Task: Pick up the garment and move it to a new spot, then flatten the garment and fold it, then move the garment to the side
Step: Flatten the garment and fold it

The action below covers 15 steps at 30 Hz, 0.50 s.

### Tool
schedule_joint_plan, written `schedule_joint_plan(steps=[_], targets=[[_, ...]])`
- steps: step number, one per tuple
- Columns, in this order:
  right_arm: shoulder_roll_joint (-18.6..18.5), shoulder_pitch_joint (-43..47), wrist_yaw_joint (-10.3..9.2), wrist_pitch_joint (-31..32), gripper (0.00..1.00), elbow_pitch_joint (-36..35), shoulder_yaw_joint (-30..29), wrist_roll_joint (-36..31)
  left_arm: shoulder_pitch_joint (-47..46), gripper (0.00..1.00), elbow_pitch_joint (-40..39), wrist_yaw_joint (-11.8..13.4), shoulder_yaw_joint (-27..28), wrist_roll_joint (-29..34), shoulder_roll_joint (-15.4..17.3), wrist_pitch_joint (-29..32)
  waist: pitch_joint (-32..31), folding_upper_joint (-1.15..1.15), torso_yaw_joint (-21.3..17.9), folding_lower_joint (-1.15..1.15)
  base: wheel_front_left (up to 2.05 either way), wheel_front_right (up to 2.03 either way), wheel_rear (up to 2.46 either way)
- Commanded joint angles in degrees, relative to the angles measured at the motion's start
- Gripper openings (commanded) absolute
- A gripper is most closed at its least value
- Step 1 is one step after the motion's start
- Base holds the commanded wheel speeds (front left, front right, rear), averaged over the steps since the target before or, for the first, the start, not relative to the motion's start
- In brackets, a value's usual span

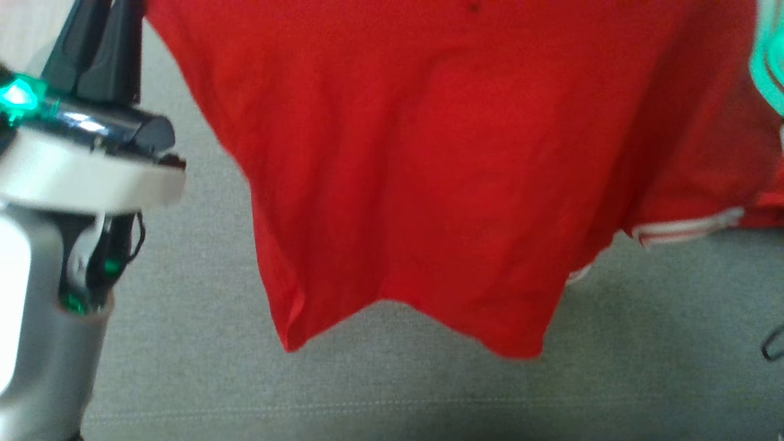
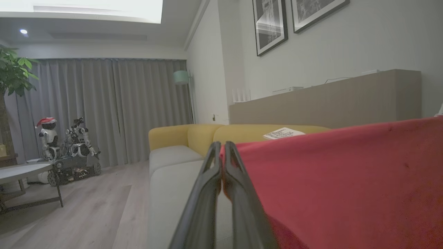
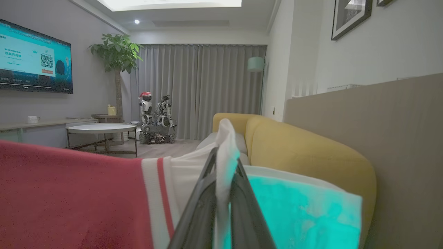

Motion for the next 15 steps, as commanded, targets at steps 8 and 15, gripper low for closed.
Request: schedule_joint_plan(steps=[8,15], targets=[[0.3,-21.2,0.36,-3.5,0.00,17.6,6.7,3.2,-20.2,0.00,19.6,-5.1,1.1,-1.2,-0.9,-5.4,6.9,0.00,-0.4,0.00,0.00,0.00,0.00],[3.9,-41.1,0.36,-12.0,0.00,37.4,9.3,2.6,-38.0,0.00,41.1,-7.8,0.3,0.1,-3.9,-12.5,11.8,0.00,-0.3,0.00,0.00,0.00,0.00]])
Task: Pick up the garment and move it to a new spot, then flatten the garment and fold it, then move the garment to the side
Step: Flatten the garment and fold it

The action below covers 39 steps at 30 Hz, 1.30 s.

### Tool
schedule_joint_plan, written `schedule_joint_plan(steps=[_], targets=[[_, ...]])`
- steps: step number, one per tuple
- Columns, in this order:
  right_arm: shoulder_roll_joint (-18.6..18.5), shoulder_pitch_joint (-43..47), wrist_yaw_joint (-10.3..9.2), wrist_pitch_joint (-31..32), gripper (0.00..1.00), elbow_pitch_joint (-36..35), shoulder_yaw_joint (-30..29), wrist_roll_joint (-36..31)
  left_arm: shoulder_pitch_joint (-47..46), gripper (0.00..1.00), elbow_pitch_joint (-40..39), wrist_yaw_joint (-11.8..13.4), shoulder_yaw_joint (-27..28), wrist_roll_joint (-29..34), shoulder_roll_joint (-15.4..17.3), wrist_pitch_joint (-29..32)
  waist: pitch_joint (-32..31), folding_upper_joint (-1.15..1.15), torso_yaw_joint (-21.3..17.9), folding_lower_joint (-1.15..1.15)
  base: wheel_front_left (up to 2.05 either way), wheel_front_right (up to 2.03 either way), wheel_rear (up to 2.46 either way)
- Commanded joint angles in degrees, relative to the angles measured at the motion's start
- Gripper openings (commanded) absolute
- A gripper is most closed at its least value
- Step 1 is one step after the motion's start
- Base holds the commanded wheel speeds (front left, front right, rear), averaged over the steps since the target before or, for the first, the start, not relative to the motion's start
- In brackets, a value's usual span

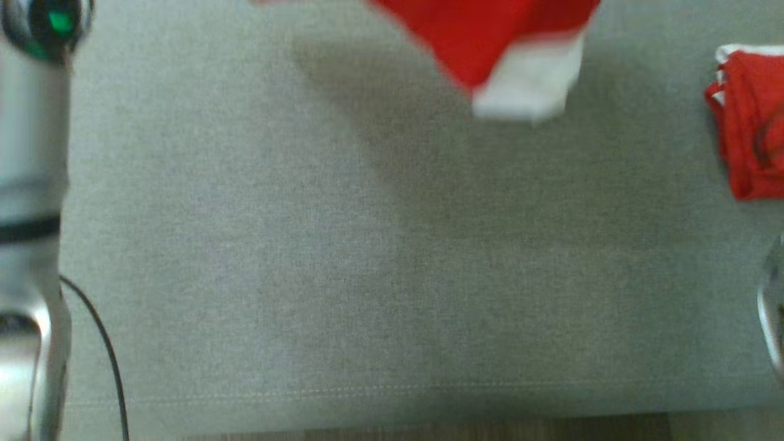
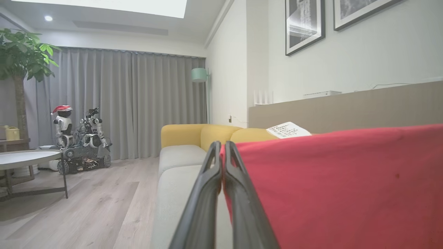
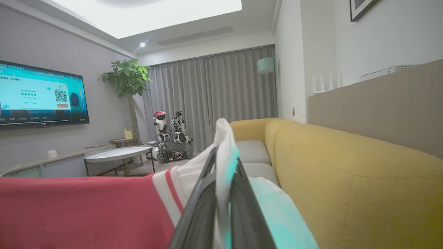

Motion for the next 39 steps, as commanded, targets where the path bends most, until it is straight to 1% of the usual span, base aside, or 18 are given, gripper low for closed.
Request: schedule_joint_plan(steps=[1,2,7,13,16,19,20,21,24,26,30,33,36,37,38,39], targets=[[2.0,-5.9,0.36,-2.7,0.00,3.9,0.6,-0.6,-6.2,0.00,3.9,-0.4,1.8,1.0,1.8,-1.3,1.9,0.00,0.0,0.00,0.00,0.00,0.00],[2.0,-5.9,0.36,-2.7,0.00,3.9,0.6,-0.6,-6.2,0.00,3.9,-0.4,1.8,1.0,1.8,-1.3,1.9,0.00,0.0,0.00,0.00,0.00,0.00],[5.4,-14.0,0.36,-7.7,0.00,18.7,2.9,-2.2,-12.6,0.00,17.7,-1.0,0.9,2.1,-0.7,-2.8,3.2,0.00,-0.6,0.00,0.00,0.00,0.00],[8.2,-17.2,0.36,-8.1,0.00,35.5,5.9,-2.7,-13.6,0.00,32.1,-1.3,-0.4,2.4,-4.6,-3.1,5.8,0.00,-1.0,0.00,0.00,0.00,0.00],[8.8,-16.9,0.36,-8.6,0.00,40.8,7.9,-1.8,-12.9,0.00,36.3,-1.8,-0.7,2.2,-6.1,-3.1,7.5,0.00,-1.1,0.00,0.00,0.00,0.00],[9.0,-14.8,0.36,-10.3,0.00,43.1,10.3,0.3,-11.0,0.00,37.4,-2.2,-0.1,1.5,-6.8,-3.1,8.8,0.00,-1.0,0.00,0.00,0.00,0.00],[9.0,-12.2,0.36,-11.9,0.00,42.9,12.5,3.0,-8.8,0.00,36.9,-2.5,0.7,1.1,-6.8,-3.1,9.3,0.00,-0.9,0.00,0.00,0.00,0.00],[9.0,-10.6,0.36,-13.0,0.00,42.3,13.4,4.6,-7.5,0.00,36.1,-2.6,1.6,0.5,-6.7,-3.1,9.3,0.00,-1.0,0.00,0.00,0.00,0.00],[9.0,-4.8,0.36,-16.2,0.00,39.7,15.8,7.9,-2.2,0.00,32.4,-2.9,3.7,-0.3,-6.7,-3.1,9.0,0.00,-1.0,0.00,0.00,0.00,0.00],[8.9,0.2,0.36,-18.2,0.00,37.3,17.0,8.9,2.4,0.00,29.4,-3.1,4.5,-0.4,-6.9,-3.2,8.2,0.00,-0.9,0.00,0.00,0.00,0.00],[5.6,12.6,0.36,-21.0,0.00,30.6,17.6,9.9,13.3,0.00,21.4,-3.2,6.6,0.0,-6.8,-3.2,5.4,0.00,-0.6,0.00,0.00,0.00,0.00],[3.8,23.0,0.36,-21.4,0.00,23.4,16.0,9.9,22.2,0.00,15.0,-3.3,7.5,1.0,-6.3,-3.2,2.9,0.00,-1.0,0.00,0.00,0.00,0.00],[3.0,34.1,0.36,-19.4,0.00,14.2,12.3,9.3,30.3,0.00,8.4,-3.0,8.2,2.2,-6.0,-3.2,0.7,0.00,-1.0,0.00,0.00,0.00,0.00],[3.1,37.9,0.36,-18.3,0.00,10.8,10.7,8.7,32.9,0.00,6.5,-2.6,8.5,2.4,-5.8,-3.2,0.0,0.00,-1.0,0.00,0.00,0.00,0.00],[4.0,45.4,0.36,-15.1,0.00,3.5,7.3,7.5,37.6,0.00,2.5,-2.0,9.1,2.7,-5.5,-3.2,-1.6,0.00,-1.0,0.00,0.00,0.00,0.00],[4.0,45.4,0.36,-15.1,0.00,3.5,7.3,7.5,37.6,0.00,2.5,-2.0,9.1,2.7,-5.5,-3.2,-1.6,0.00,-1.0,0.00,0.00,0.00,0.00]])
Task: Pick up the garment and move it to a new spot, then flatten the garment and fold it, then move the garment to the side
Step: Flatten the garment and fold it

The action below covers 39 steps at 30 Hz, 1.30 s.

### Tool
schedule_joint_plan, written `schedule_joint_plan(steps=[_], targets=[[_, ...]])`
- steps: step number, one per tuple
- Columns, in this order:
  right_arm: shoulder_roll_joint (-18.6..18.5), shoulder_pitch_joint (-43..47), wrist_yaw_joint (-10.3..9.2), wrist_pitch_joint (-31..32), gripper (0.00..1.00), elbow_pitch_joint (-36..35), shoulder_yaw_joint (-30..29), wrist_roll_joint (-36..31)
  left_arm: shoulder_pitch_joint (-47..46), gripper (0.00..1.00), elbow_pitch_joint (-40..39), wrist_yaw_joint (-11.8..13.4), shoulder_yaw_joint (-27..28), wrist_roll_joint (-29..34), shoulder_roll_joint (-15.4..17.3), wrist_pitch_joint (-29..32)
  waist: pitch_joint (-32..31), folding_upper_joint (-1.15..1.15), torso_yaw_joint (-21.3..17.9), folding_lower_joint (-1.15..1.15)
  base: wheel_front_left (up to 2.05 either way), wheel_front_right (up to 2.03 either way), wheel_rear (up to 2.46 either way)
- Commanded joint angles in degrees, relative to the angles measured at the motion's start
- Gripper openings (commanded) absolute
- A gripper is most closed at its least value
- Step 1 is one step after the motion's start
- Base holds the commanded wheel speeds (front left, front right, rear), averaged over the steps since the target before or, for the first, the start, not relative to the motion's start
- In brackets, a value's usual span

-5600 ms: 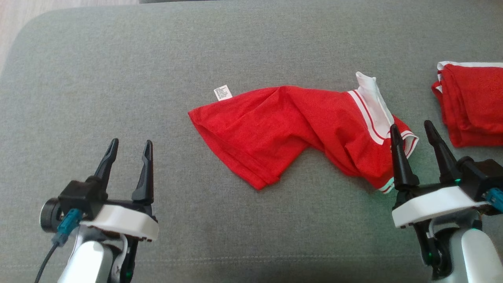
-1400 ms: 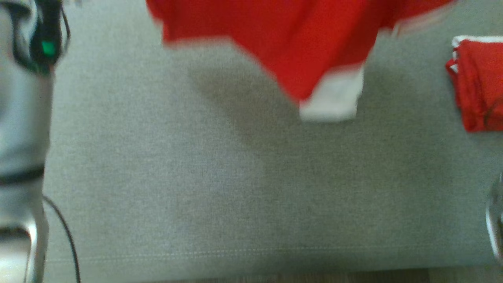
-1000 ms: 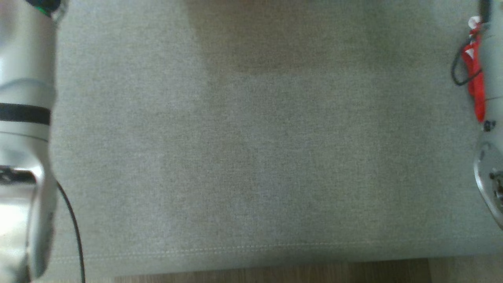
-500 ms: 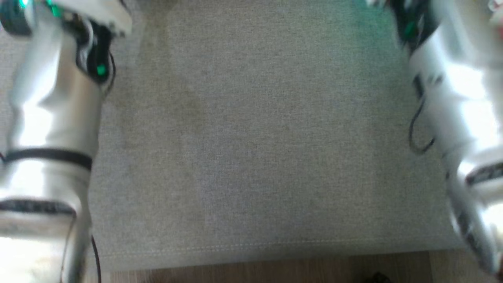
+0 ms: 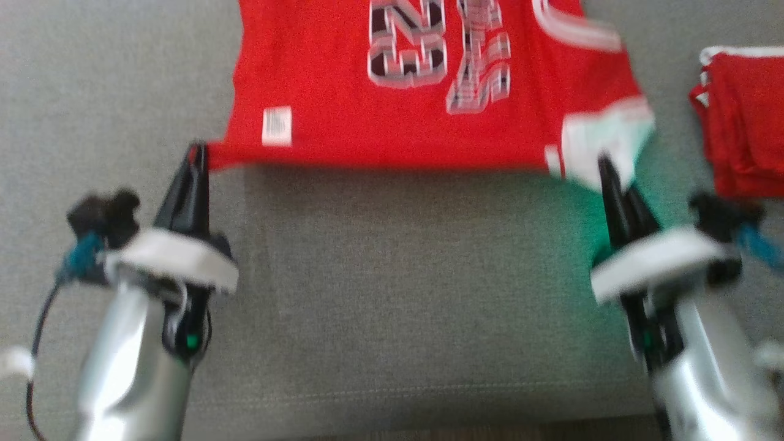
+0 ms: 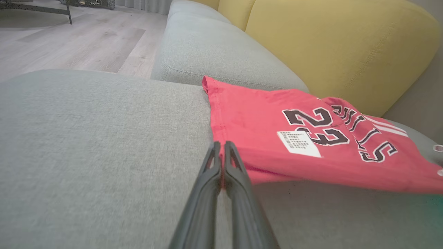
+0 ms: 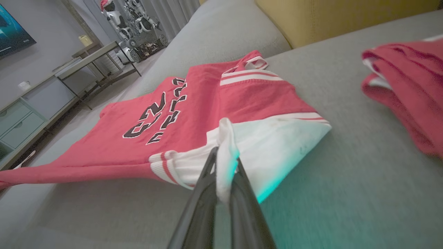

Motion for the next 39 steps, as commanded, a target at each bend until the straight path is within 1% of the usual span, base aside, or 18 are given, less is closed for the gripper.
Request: schedule_joint_plan(steps=[1,5,6,8,10,13,17,22,31,39], targets=[[1.1,4.3,0.37,2.6,0.00,-6.5,-1.2,-1.2,1.7,0.00,-4.0,0.9,2.6,0.3,2.6,-0.3,-2.1,-0.01,0.0,0.00,0.00,0.00,0.00],[3.7,16.0,0.37,11.0,0.00,-20.1,-4.5,-3.6,9.9,0.00,-10.7,2.9,2.7,0.3,3.0,1.2,-4.6,-0.01,0.0,0.00,0.00,0.00,0.00],[3.7,16.0,0.37,11.0,0.00,-20.1,-4.5,-3.6,9.9,0.00,-10.7,2.9,2.7,0.3,3.0,1.2,-4.6,-0.01,0.0,0.00,0.00,0.00,0.00],[4.2,20.5,0.37,14.1,0.00,-25.1,-5.3,-4.1,13.7,0.00,-14.0,4.2,2.8,0.3,3.1,2.7,-5.6,-0.01,0.0,0.00,0.00,0.00,0.00],[4.5,24.2,0.37,16.6,0.00,-28.7,-6.0,-4.3,17.4,0.00,-17.5,5.5,2.8,0.1,2.8,4.3,-6.7,-0.01,0.0,0.00,0.00,0.00,0.00],[4.6,28.2,0.37,18.5,0.00,-31.6,-6.8,-3.1,22.5,0.00,-22.4,7.4,2.7,-0.2,2.4,6.6,-8.0,-0.01,0.0,0.00,0.00,0.00,0.00],[4.6,30.3,0.37,19.0,0.00,-33.3,-8.0,-2.3,27.0,0.00,-27.4,9.2,2.7,-0.4,2.3,8.9,-9.2,-0.01,0.3,0.00,0.00,0.00,0.00],[4.6,30.4,0.37,19.0,0.00,-33.5,-9.0,-2.0,29.2,0.00,-30.1,10.0,1.5,-0.2,2.1,11.2,-9.9,-0.01,0.6,0.00,0.00,0.00,0.00],[4.6,29.2,0.37,17.5,0.00,-31.8,-9.9,-1.8,29.8,0.00,-31.0,10.6,0.2,-0.2,1.6,12.5,-10.4,-0.01,0.6,0.00,0.00,0.00,0.00],[4.6,27.6,0.37,16.3,0.00,-30.4,-9.8,-2.1,28.9,0.00,-30.8,10.3,-0.1,-0.6,1.4,11.6,-10.4,-0.01,1.1,0.00,0.00,0.00,0.00]])
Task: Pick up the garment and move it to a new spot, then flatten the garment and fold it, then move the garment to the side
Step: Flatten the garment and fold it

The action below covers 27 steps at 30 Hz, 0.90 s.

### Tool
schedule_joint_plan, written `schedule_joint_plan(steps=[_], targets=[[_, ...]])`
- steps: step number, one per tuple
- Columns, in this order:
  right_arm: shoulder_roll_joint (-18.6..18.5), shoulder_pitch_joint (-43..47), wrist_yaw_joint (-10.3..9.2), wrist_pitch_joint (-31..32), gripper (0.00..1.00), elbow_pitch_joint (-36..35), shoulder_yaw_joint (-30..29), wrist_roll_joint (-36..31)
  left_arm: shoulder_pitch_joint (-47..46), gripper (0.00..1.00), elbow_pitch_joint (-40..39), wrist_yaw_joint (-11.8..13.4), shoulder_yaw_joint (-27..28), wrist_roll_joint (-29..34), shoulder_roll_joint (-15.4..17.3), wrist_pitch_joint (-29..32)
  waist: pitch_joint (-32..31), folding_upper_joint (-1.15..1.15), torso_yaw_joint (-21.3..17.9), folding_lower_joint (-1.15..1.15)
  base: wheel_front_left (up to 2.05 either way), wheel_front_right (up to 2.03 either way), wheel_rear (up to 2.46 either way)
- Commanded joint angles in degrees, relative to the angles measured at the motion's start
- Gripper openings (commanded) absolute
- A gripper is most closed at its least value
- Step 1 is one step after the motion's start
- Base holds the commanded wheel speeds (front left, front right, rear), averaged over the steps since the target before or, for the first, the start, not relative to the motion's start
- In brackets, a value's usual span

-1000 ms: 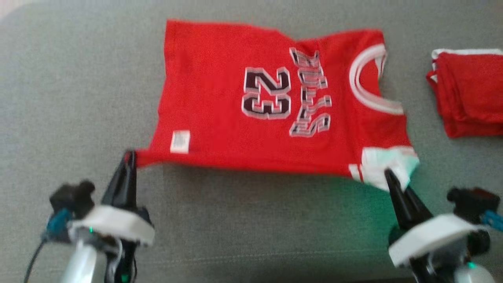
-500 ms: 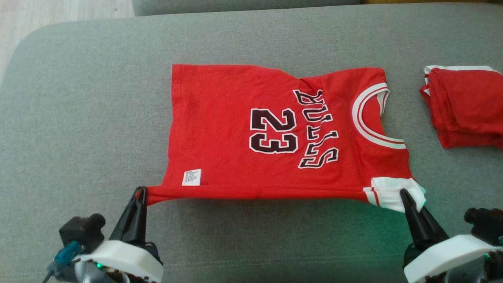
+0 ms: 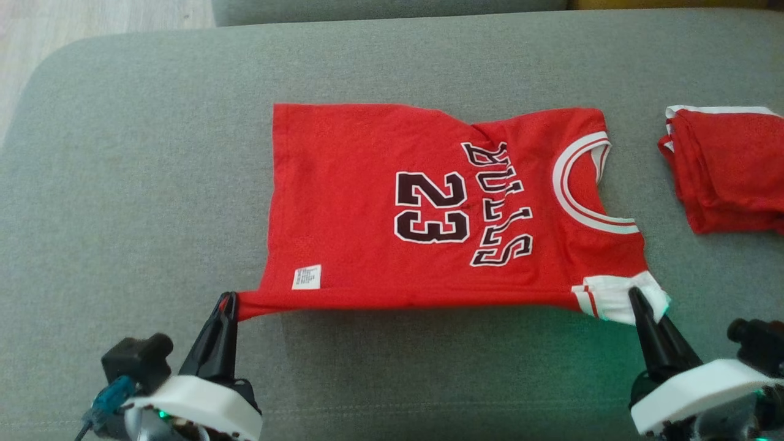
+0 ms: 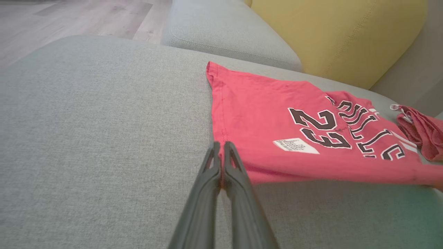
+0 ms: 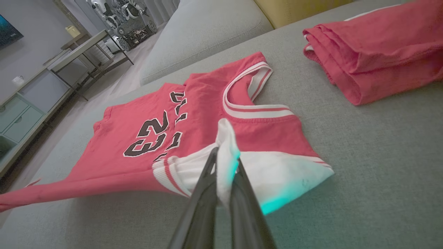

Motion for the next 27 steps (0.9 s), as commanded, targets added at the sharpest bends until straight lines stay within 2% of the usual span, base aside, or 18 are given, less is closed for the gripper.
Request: schedule_joint_plan(steps=[1,5,12,18,22,27], targets=[[-0.6,-2.6,0.37,-0.9,0.00,-2.0,0.4,-0.1,-2.1,0.00,-2.0,0.3,2.6,-0.4,0.5,-0.9,-0.1,0.00,0.1,0.00,0.00,0.00,0.00],[-0.6,-4.1,0.37,-2.1,0.00,-3.9,0.3,-1.0,-3.3,0.00,-3.3,-0.1,2.8,-0.3,1.0,-1.6,-0.1,0.00,0.2,0.00,0.00,0.00,0.00],[-0.6,-12.6,0.37,-2.7,0.00,-12.2,-1.0,-6.2,-11.4,0.00,-9.2,-0.8,4.2,1.9,4.0,-2.5,-0.6,0.00,0.0,0.00,0.00,0.00,0.00],[-1.9,-24.6,0.37,-0.8,0.00,-21.0,-0.9,-10.0,-22.3,0.00,-17.4,-0.7,6.4,3.6,6.8,-1.3,-1.2,0.00,-0.2,0.00,0.00,0.00,0.00],[-3.8,-32.6,0.37,1.3,0.00,-22.6,-0.5,-10.2,-30.5,0.00,-20.2,-1.2,6.7,4.2,8.2,1.0,-1.2,0.00,-0.1,0.00,0.00,0.00,0.00],[-5.6,-41.9,0.37,3.7,0.00,-20.9,-0.5,-8.6,-39.3,0.00,-19.3,-2.3,6.2,3.7,9.3,4.3,-0.6,0.00,-0.5,0.00,0.00,0.00,0.00]])
